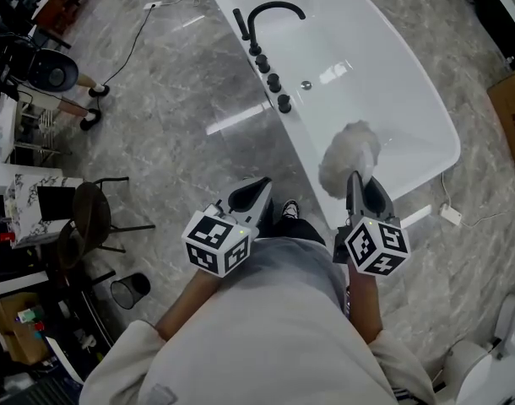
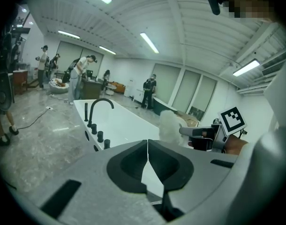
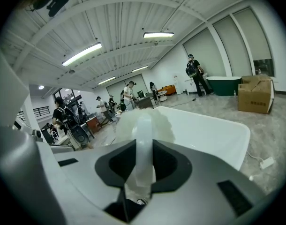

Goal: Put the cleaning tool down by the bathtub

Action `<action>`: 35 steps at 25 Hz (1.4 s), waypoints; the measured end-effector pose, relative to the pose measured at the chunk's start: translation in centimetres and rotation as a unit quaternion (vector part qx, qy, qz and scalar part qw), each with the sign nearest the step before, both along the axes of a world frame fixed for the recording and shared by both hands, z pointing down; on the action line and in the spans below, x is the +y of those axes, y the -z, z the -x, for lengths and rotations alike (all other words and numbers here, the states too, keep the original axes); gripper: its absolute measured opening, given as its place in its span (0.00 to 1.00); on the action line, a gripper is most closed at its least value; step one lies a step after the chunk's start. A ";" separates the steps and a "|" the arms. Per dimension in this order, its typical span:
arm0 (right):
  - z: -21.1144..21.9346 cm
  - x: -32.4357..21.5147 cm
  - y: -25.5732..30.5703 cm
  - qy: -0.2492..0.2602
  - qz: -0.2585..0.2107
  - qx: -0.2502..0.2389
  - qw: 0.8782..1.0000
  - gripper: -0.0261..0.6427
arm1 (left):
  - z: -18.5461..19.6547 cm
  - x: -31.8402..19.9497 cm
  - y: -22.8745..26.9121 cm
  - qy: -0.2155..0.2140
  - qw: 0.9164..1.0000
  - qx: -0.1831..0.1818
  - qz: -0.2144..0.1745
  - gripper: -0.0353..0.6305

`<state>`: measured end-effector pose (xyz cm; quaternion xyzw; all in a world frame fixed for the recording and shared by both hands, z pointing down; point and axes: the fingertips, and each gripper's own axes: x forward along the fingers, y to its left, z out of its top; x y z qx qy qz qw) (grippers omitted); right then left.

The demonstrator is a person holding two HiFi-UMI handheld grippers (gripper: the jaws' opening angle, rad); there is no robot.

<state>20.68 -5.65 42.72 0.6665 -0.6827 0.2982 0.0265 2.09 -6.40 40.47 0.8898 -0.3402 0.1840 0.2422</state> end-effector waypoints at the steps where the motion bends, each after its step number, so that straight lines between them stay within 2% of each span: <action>1: 0.0 0.0 -0.2 0.001 0.003 0.000 1.000 0.15 | 0.0 0.1 -0.2 -0.001 1.000 -0.001 0.003 0.07; 7: 0.2 -0.4 -1.7 0.010 0.023 -0.001 1.000 0.15 | -0.3 -0.2 -1.0 -0.004 1.000 0.004 0.011 0.07; 15: 0.5 -1.8 -2.8 0.021 0.037 -0.002 0.999 0.15 | -0.9 -1.2 -0.9 0.004 0.999 0.029 0.032 0.07; 35: 1.4 -3.1 -8.1 0.055 0.099 0.015 0.993 0.15 | 0.5 -1.9 -1.9 0.021 0.998 0.024 0.046 0.07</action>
